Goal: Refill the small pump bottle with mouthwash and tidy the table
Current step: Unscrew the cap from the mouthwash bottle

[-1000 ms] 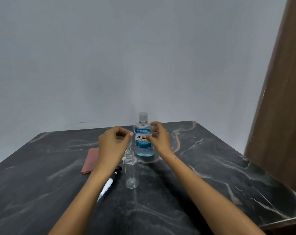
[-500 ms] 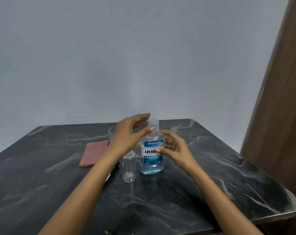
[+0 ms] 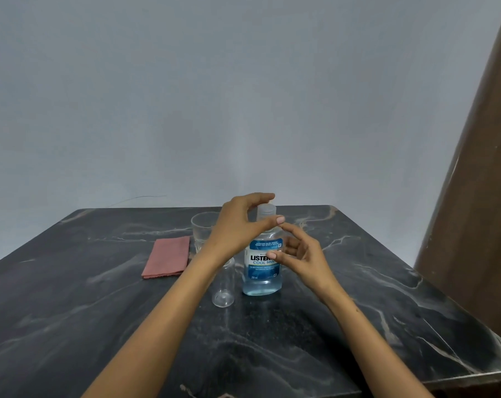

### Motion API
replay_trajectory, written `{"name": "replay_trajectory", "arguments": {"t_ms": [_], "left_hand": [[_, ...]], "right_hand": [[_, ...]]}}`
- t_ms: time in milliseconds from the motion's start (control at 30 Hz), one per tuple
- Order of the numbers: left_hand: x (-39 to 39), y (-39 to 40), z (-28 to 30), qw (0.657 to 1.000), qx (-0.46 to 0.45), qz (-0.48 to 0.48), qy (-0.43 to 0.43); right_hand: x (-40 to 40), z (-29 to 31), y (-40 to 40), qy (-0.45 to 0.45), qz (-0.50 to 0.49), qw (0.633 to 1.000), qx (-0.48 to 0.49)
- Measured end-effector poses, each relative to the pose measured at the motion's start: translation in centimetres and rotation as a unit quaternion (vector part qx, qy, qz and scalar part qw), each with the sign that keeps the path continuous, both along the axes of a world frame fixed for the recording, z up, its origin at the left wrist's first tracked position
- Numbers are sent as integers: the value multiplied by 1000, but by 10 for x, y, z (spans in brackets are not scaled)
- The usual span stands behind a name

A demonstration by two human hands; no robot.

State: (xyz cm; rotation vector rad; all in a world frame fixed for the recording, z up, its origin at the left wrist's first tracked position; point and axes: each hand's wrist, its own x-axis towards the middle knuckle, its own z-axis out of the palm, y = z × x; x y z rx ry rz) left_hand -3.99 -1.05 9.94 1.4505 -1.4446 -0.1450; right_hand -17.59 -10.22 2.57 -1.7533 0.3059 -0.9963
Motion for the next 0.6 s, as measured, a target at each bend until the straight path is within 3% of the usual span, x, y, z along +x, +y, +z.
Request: {"name": "replay_trajectory", "arguments": {"t_ms": [100, 200, 267, 433, 600], "left_hand": [[1, 3, 0, 999, -17, 1, 48], [2, 8, 0, 989, -87, 74, 94], [4, 9, 1, 985, -108, 101, 92], [-2, 3, 3, 996, -50, 40, 57], [-10, 2, 3, 985, -127, 92, 70]], "right_hand": [[0, 0, -1, -1, 1, 1000, 4], [0, -1, -2, 2, -1, 1000, 8], [0, -1, -2, 8, -2, 1000, 10], [0, -2, -2, 6, -5, 1000, 1], [-1, -2, -2, 13, -14, 1000, -3]]}}
